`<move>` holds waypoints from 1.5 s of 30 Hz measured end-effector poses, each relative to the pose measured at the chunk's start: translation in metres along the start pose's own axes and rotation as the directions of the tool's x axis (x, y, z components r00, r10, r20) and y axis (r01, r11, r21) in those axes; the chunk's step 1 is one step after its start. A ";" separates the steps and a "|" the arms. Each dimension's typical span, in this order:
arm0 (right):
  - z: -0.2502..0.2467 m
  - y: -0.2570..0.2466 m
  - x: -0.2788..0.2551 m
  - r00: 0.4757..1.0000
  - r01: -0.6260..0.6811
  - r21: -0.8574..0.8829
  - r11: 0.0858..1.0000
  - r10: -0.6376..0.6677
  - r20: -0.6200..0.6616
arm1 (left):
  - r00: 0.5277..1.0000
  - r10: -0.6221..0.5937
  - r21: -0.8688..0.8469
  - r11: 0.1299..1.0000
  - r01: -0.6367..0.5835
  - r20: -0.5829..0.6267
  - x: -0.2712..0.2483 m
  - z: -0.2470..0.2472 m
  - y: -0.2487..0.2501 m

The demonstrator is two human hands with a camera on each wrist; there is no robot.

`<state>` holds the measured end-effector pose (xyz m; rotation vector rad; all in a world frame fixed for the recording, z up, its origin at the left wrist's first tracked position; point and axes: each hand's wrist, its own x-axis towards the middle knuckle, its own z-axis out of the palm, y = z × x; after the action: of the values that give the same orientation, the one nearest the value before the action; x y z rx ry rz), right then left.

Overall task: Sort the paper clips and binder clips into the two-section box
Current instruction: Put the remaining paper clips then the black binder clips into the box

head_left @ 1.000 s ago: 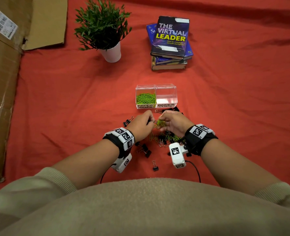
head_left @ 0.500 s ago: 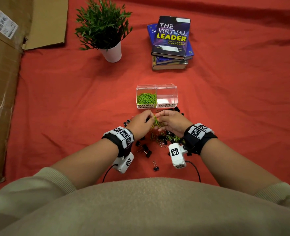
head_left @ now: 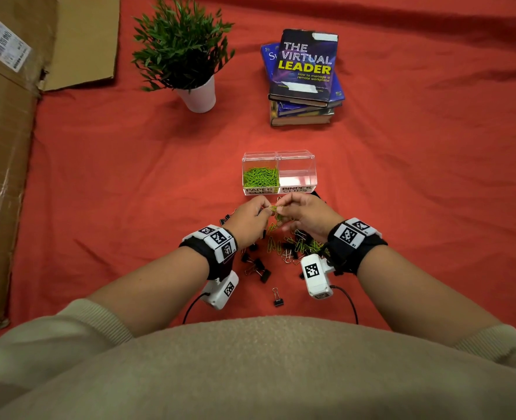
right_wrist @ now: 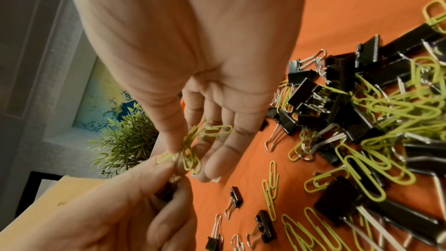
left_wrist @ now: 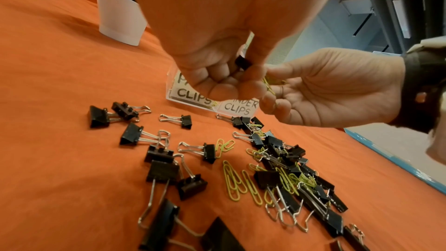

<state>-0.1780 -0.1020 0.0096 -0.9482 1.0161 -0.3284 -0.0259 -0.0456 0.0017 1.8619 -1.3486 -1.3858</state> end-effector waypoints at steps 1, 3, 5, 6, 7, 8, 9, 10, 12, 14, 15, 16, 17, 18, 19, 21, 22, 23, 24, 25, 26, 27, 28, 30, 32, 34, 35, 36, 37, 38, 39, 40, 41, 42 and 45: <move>0.000 0.000 0.000 1.000 0.003 0.012 1.000 -0.003 -0.003 | 1.000 -0.002 -0.007 1.000 0.002 0.005 0.000 0.000 0.001; 0.000 0.000 0.001 1.000 0.000 0.029 1.000 0.000 -0.001 | 1.000 0.007 -0.009 1.000 -0.007 0.012 -0.001 0.000 0.004; 0.000 0.000 0.001 1.000 -0.026 0.084 0.996 0.027 0.000 | 1.000 0.007 -0.023 1.000 -0.006 0.013 0.000 0.000 0.005; -0.001 0.000 0.001 0.999 -0.041 0.132 0.990 0.041 -0.001 | 1.000 0.003 -0.039 0.999 -0.002 0.012 0.001 0.001 0.005; -0.001 0.000 0.002 0.999 -0.048 0.176 0.983 0.049 -0.003 | 1.000 -0.001 -0.062 0.998 0.002 0.010 0.002 0.001 0.005; -0.002 0.000 0.002 0.999 -0.049 0.205 0.978 0.050 -0.002 | 1.000 -0.006 -0.085 0.996 0.007 0.010 0.002 0.000 0.005; -0.003 0.000 0.002 0.999 -0.047 0.212 0.976 0.048 0.001 | 1.000 -0.013 -0.101 0.995 0.014 0.010 0.003 0.000 0.004; -0.003 0.000 0.002 0.999 -0.047 0.204 0.978 0.047 0.004 | 1.000 -0.017 -0.108 0.994 0.018 0.009 0.004 -0.001 0.004; -0.003 0.000 0.001 0.999 -0.041 0.167 0.985 0.041 0.004 | 1.000 -0.022 -0.107 0.994 0.022 0.000 0.004 -0.002 0.004; -0.003 0.000 0.000 0.999 -0.021 0.140 0.990 0.026 -0.030 | 1.000 -0.022 -0.092 0.995 0.021 -0.013 0.004 -0.002 0.005; -0.004 -0.001 0.001 0.998 -0.007 0.138 0.990 0.016 -0.062 | 1.000 -0.018 -0.082 0.997 0.017 -0.016 0.004 -0.002 0.005; -0.004 -0.001 0.001 0.996 0.006 0.142 0.990 0.007 -0.092 | 1.000 -0.014 -0.071 0.997 0.013 -0.015 0.004 -0.003 0.005; -0.005 -0.001 0.002 0.993 0.014 0.147 0.989 0.003 -0.114 | 1.000 -0.012 -0.060 0.998 0.011 -0.011 0.004 -0.003 0.004; -0.006 -0.002 0.002 0.992 0.015 0.152 0.988 0.004 -0.124 | 1.000 -0.010 -0.055 0.998 0.010 -0.010 0.003 -0.003 0.004; -0.007 -0.002 0.002 0.993 0.010 0.148 0.989 0.008 -0.120 | 1.000 -0.011 -0.055 0.998 0.010 -0.012 0.003 -0.003 0.004; -0.008 -0.002 0.001 0.996 -0.015 0.124 0.992 0.025 -0.082 | 1.000 -0.020 -0.075 0.997 0.019 -0.020 0.003 -0.003 0.002; -0.009 -0.002 0.001 0.998 -0.029 0.106 0.994 0.036 -0.060 | 0.999 -0.026 -0.094 0.995 0.024 -0.021 0.004 -0.003 0.001; -0.009 -0.002 0.002 0.998 -0.042 0.084 0.996 0.046 -0.049 | 0.999 -0.027 -0.113 0.993 0.025 -0.017 0.004 -0.003 0.000; -0.008 -0.002 0.003 0.997 -0.051 0.057 0.997 0.054 -0.051 | 1.000 -0.025 -0.121 0.992 0.024 -0.010 0.004 -0.003 0.000; -0.007 -0.002 0.003 0.997 -0.056 0.025 0.998 0.058 -0.060 | 1.000 -0.023 -0.118 0.993 0.022 -0.004 0.004 -0.002 0.000; -0.006 -0.001 0.004 0.996 -0.053 -0.015 0.998 0.052 -0.070 | 1.000 -0.020 -0.109 0.994 0.020 -0.003 0.004 -0.002 0.001; -0.005 -0.001 0.005 0.997 -0.038 -0.070 0.997 0.033 -0.072 | 1.000 -0.019 -0.100 0.995 0.018 -0.008 0.004 -0.002 0.002; -0.004 -0.001 0.005 0.998 -0.012 -0.142 0.990 0.003 -0.064 | 1.000 -0.016 -0.098 0.995 0.015 -0.016 0.003 -0.002 0.003; -0.004 -0.001 0.004 0.998 0.045 -0.314 0.948 -0.060 -0.037 | 0.999 -0.018 -0.100 0.995 0.014 -0.030 0.004 -0.003 0.004; -0.003 0.000 0.002 0.991 0.106 -0.449 0.887 -0.130 -0.023 | 0.999 -0.024 -0.101 0.995 0.021 -0.034 0.004 -0.003 0.004; -0.003 0.002 0.003 0.983 0.149 -0.517 0.843 -0.184 -0.018 | 0.999 -0.030 -0.099 0.995 0.027 -0.031 0.004 -0.003 0.004; -0.003 0.003 0.003 0.981 0.152 -0.524 0.838 -0.192 -0.022 | 0.999 -0.031 -0.101 0.995 0.028 -0.028 0.003 -0.003 0.004; -0.003 0.004 0.004 0.982 0.147 -0.520 0.841 -0.189 -0.028 | 0.999 -0.034 -0.106 0.994 0.031 -0.023 0.003 -0.004 0.004; -0.003 0.004 0.004 0.983 0.136 -0.514 0.847 -0.179 -0.034 | 0.999 -0.040 -0.110 0.993 0.038 -0.018 0.003 -0.004 0.003; -0.004 0.005 0.004 0.985 0.121 -0.511 0.851 -0.165 -0.041 | 0.999 -0.047 -0.113 0.993 0.045 -0.015 0.003 -0.004 0.002; -0.004 0.005 0.005 0.987 0.109 -0.508 0.854 -0.153 -0.045 | 0.998 -0.055 -0.110 0.992 0.053 -0.013 0.002 -0.004 0.002; -0.005 0.005 0.005 0.988 0.101 -0.509 0.855 -0.145 -0.049 | 0.998 -0.058 -0.106 0.993 0.056 -0.013 0.003 -0.003 0.001; -0.005 0.005 0.006 0.989 0.093 -0.509 0.856 -0.139 -0.053 | 0.998 -0.058 -0.100 0.993 0.056 -0.013 0.002 -0.003 0.001; -0.006 0.006 0.006 0.989 0.087 -0.502 0.861 -0.133 -0.057 | 0.998 -0.056 -0.095 0.994 0.055 -0.011 0.002 -0.002 0.001; -0.006 0.008 0.008 0.991 0.074 -0.427 0.901 -0.114 -0.069 | 0.998 -0.057 -0.085 0.995 0.056 -0.008 0.002 -0.001 0.002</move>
<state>-0.1802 -0.1051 -0.0026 -1.3909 1.1536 -0.2351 -0.0256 -0.0490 0.0030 1.8620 -1.2214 -1.4359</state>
